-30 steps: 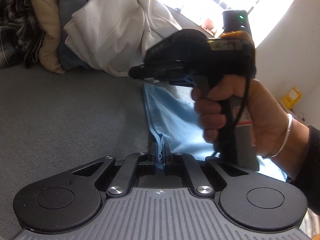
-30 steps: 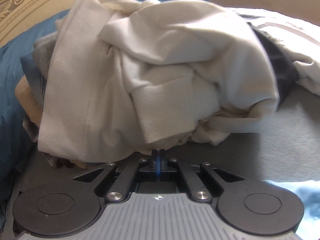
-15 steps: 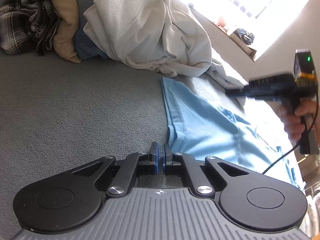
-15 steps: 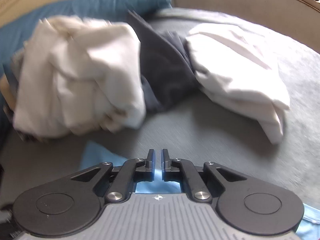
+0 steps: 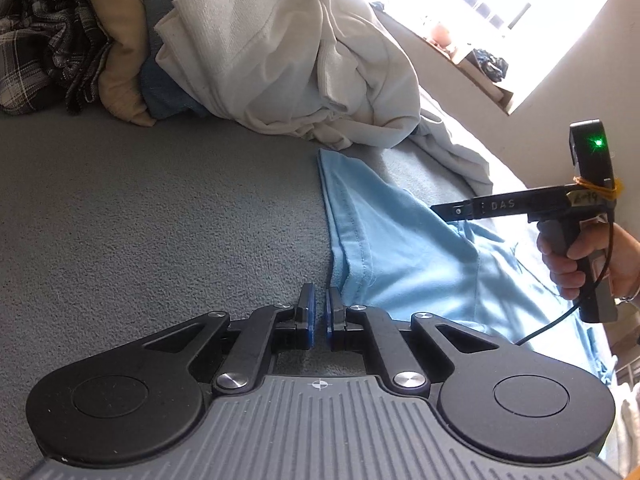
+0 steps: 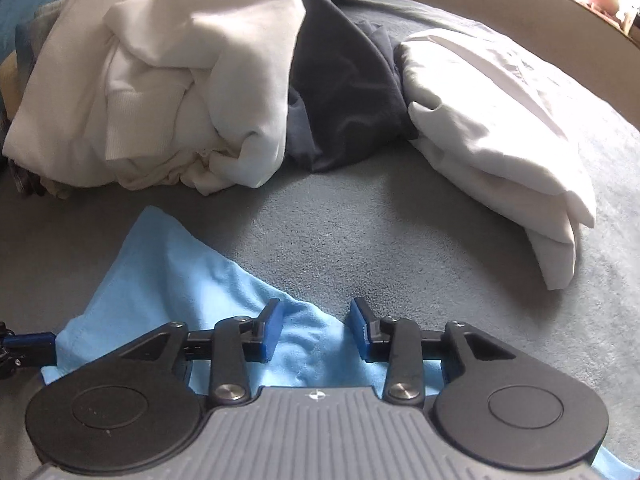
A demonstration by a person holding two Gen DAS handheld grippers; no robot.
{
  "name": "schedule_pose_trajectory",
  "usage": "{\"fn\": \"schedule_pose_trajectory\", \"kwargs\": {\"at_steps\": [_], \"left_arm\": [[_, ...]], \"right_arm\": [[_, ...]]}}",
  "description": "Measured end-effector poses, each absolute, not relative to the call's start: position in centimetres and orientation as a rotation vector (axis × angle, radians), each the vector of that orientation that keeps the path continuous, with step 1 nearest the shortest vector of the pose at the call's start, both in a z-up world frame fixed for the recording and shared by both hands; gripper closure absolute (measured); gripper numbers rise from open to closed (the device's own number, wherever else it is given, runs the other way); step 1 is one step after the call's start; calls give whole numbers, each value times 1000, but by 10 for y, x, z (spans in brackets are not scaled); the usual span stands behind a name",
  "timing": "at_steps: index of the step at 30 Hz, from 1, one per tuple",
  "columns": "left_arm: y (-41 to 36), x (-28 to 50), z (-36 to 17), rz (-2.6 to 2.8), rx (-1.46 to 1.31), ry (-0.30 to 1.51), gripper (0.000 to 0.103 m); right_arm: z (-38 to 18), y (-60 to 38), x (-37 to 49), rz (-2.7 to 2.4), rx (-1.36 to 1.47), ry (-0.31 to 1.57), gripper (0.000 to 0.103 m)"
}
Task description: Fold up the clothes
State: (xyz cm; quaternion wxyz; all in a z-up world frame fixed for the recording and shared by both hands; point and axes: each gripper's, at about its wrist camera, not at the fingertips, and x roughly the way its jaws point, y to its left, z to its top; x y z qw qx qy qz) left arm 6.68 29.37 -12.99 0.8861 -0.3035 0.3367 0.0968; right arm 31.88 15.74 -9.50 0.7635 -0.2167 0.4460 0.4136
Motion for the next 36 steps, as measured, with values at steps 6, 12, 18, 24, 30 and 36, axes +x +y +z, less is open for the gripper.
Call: {"fn": "schedule_pose_trajectory", "kwargs": {"at_steps": [6,12,18,24,30,36], "left_arm": [[289,64,-128,211,-595,708,100],[288,64,-127,208,-563,714,99],[291,64,-124,184,-590,708,92],[294,68,-121,147,-648,726,71],[302,67,-118,139,-699,759,70],[318,66,-117,158,-791,769,67]], "right_arm": [[-98,163,314,871,-482,867,103],[-113,162,322,739,-327,836,103],[-87,120,338,658,29,873,101],[-26,40,318,746,260,913,101],[30,-33,260,837,411,979,100],[29,-85,176,933,748,1091,100]]}}
